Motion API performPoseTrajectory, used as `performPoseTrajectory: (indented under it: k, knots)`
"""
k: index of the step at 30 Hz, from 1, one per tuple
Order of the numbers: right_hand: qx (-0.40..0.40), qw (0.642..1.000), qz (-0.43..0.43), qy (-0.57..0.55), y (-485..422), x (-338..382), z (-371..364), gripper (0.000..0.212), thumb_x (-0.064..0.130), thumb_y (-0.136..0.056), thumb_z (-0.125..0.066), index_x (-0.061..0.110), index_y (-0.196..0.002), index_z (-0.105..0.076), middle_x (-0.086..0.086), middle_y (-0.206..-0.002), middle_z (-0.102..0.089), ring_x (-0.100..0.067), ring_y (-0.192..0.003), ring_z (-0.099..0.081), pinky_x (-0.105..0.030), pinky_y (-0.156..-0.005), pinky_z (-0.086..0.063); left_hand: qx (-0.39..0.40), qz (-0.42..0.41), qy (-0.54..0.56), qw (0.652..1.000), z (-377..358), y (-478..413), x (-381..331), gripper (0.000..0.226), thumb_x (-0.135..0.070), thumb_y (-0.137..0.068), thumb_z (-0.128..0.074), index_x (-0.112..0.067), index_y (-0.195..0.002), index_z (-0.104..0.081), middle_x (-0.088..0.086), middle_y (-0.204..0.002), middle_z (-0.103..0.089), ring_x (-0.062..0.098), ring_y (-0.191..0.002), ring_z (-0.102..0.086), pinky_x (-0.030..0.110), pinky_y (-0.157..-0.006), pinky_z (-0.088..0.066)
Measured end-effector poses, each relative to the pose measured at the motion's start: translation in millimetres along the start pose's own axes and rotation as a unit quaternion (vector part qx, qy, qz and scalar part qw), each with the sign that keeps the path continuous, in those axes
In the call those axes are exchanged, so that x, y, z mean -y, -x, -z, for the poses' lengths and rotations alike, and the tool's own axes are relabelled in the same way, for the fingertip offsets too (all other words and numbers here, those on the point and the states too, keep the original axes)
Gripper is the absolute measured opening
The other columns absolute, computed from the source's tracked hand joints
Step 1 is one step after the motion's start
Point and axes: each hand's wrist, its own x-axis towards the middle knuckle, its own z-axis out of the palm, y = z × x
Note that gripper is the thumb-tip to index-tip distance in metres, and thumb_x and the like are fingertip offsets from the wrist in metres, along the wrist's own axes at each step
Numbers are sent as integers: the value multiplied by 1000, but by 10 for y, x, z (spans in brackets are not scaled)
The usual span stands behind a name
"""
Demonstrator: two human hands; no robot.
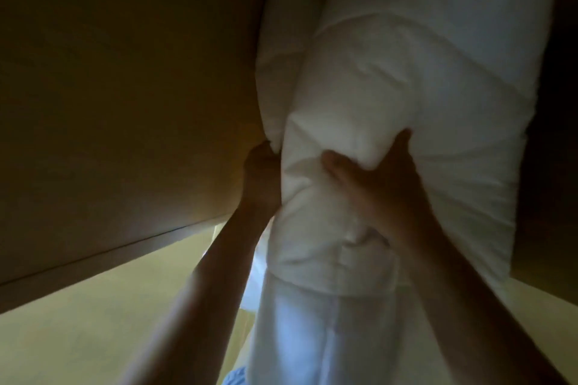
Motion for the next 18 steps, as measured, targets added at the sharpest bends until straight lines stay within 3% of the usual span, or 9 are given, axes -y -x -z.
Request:
performPoseTrajectory:
  k: [2, 3, 5, 6, 7, 9, 12, 15, 18]
  knots:
    - [11, 997, 19, -69, 198, 64, 448, 106, 72, -56, -68, 28, -145, -31, 7, -135, -52, -12, -120, -51, -18, -90, -39, -34, -49, 8, 998, 74, 230, -213, 29, -11, -91, -58, -7, -63, -57, -10, -54, -54, 3, -54, -49, 19, -58, -42]
    - [13, 995, 19, -95, 284, 46, 613, 92, 73, -51, -72, 35, -131, -47, 21, -116, -60, 0, -103, -58, -15, -82, -41, -45, -75, 14, 996, 82, 360, -320, 34, -19, -90, -61, -14, -57, -53, -8, -46, -52, 2, -47, -48, 14, -51, -40]
    - [34, 989, 2, -144, 336, -37, 781, 54, 65, -53, -76, 44, -100, -59, 35, -90, -62, 14, -81, -58, -10, -72, -42, -34, -119, -50, 991, 73, 623, -500, 33, -34, -88, -60, -15, -62, -52, -7, -47, -52, 2, -44, -45, 16, -46, -33]
    - [41, 987, -12, -155, 315, -124, 808, 45, 58, -58, -75, 44, -98, -59, 34, -96, -62, 11, -86, -58, -11, -74, -44, -24, -126, -98, 987, 22, 702, -516, 31, -41, -88, -57, -18, -68, -52, -9, -53, -53, 0, -48, -44, 18, -51, -31]
    - [40, 988, -38, -143, 291, -198, 807, 47, 51, -66, -73, 36, -107, -56, 24, -110, -60, 0, -98, -57, -17, -81, -42, -11, -120, -146, 982, -49, 742, -507, 30, -47, -88, -53, -20, -76, -53, -9, -65, -58, 0, -55, -46, 17, -55, -28]
    - [18, 992, -89, -91, 261, -296, 716, 50, 46, -86, -62, 20, -125, -46, 2, -124, -51, -21, -111, -51, -30, -89, -39, 16, -89, -236, 967, -184, 748, -463, 40, -53, -91, -45, -15, -97, -55, 7, -93, -67, 18, -79, -61, 20, -68, -30]
    - [-75, 989, -107, -66, 293, -294, 529, 74, 52, -92, -49, 11, -147, -22, -22, -144, -33, -37, -128, -39, -40, -105, -34, 25, -70, -285, 956, -324, 589, -365, 53, -54, -93, -42, -8, -118, -51, 15, -117, -61, 31, -109, -56, 33, -88, -40]
    - [-75, 987, -121, -68, 292, -258, 458, 123, 76, -64, -59, 11, -151, 0, -16, -153, -23, -34, -137, -28, -42, -108, -28, -74, -127, -337, 930, -231, 544, -250, 60, -58, -85, -54, -6, -114, -50, 16, -115, -55, 34, -110, -52, 44, -91, -43]
    - [-45, 990, -122, -60, 253, -312, 329, 145, 80, -47, -67, 15, -149, 14, -10, -157, -16, -30, -141, -24, -38, -109, -27, -154, -117, -368, 909, -40, 634, -91, 83, -71, -70, -58, -9, -123, -47, 14, -116, -53, 35, -108, -51, 45, -86, -43]
